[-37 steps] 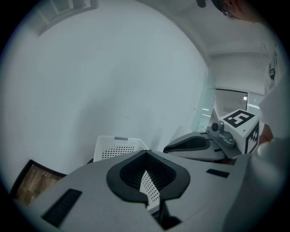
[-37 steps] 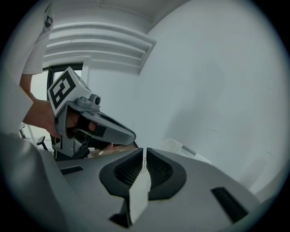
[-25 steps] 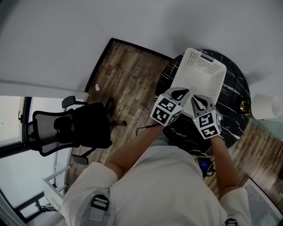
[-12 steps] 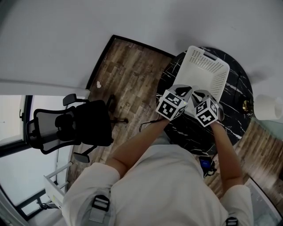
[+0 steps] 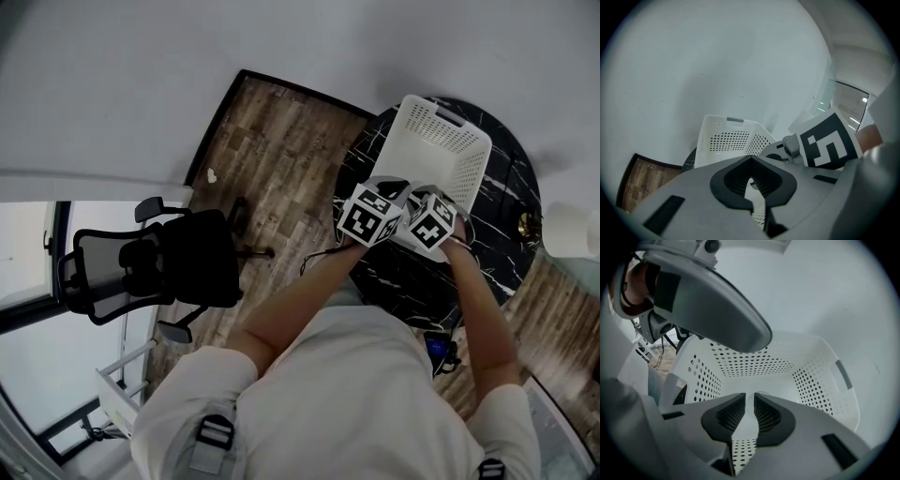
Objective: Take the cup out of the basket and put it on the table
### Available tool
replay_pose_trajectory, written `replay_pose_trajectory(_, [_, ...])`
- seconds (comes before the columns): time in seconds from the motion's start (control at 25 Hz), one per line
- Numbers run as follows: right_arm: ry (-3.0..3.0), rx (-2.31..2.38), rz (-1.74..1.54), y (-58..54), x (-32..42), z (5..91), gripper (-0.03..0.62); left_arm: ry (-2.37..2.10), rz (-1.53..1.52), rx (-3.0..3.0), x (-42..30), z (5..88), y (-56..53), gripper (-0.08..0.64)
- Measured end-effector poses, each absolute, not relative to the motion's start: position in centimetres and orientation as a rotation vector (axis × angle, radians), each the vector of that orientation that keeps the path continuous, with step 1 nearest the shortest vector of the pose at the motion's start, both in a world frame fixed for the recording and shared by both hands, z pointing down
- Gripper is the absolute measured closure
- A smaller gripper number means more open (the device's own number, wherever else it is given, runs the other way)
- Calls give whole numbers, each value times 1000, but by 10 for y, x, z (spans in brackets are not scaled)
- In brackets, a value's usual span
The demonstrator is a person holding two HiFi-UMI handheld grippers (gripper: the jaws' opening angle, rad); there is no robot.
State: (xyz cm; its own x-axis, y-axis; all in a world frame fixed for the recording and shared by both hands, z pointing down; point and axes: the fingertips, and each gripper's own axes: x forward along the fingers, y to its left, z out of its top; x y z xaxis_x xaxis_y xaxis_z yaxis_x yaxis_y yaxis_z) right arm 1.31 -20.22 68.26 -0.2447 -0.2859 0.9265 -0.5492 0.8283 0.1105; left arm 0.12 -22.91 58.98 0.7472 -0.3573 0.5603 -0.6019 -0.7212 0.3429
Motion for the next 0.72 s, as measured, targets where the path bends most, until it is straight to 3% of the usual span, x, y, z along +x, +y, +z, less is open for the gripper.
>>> replay_pose_trajectory(0.72, [-1785,538,291,-205,15,728,552,-704,682,2349,4,610,-237,554])
